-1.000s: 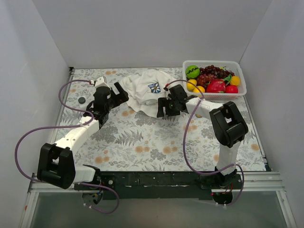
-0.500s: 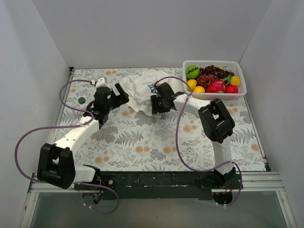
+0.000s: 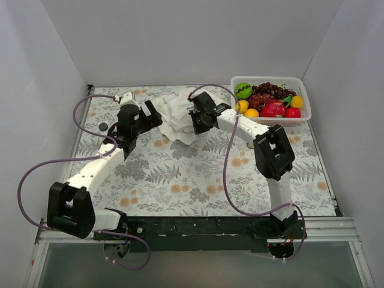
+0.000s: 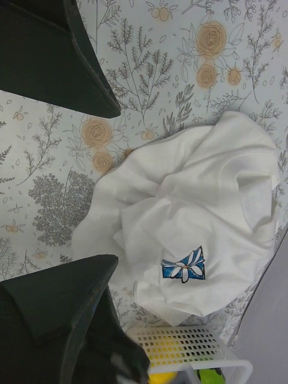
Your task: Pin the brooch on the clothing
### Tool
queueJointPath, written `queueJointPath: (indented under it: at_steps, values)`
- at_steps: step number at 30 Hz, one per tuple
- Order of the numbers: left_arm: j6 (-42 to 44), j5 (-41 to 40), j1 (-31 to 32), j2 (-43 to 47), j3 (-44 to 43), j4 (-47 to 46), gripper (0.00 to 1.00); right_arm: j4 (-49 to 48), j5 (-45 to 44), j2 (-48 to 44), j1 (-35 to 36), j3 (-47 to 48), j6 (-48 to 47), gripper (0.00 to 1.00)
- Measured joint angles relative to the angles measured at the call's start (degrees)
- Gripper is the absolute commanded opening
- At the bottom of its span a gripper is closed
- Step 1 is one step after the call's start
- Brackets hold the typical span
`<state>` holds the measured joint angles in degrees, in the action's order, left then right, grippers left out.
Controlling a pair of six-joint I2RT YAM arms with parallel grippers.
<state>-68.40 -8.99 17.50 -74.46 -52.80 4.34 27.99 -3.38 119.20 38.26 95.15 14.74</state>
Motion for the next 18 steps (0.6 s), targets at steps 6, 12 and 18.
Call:
queueJointPath:
  at_steps: [6, 12, 18]
  values:
    - [0.4, 0.3, 0.0, -0.8, -0.2, 1.2, 0.98, -4.0, 1.9, -14.1, -0.4, 8.7, -1.7, 0.01]
    - [0.1, 1.2, -0.2, -5.1, -1.7, 3.7, 0.98, -15.5, -1.2, -38.5, -1.7, -0.2, -2.1, 0.01]
    - [-1.5, 6.0, -1.7, -10.4, -3.1, 5.0, 0.98, -20.4, -6.1, -50.0, -3.1, -12.2, -3.0, 0.01]
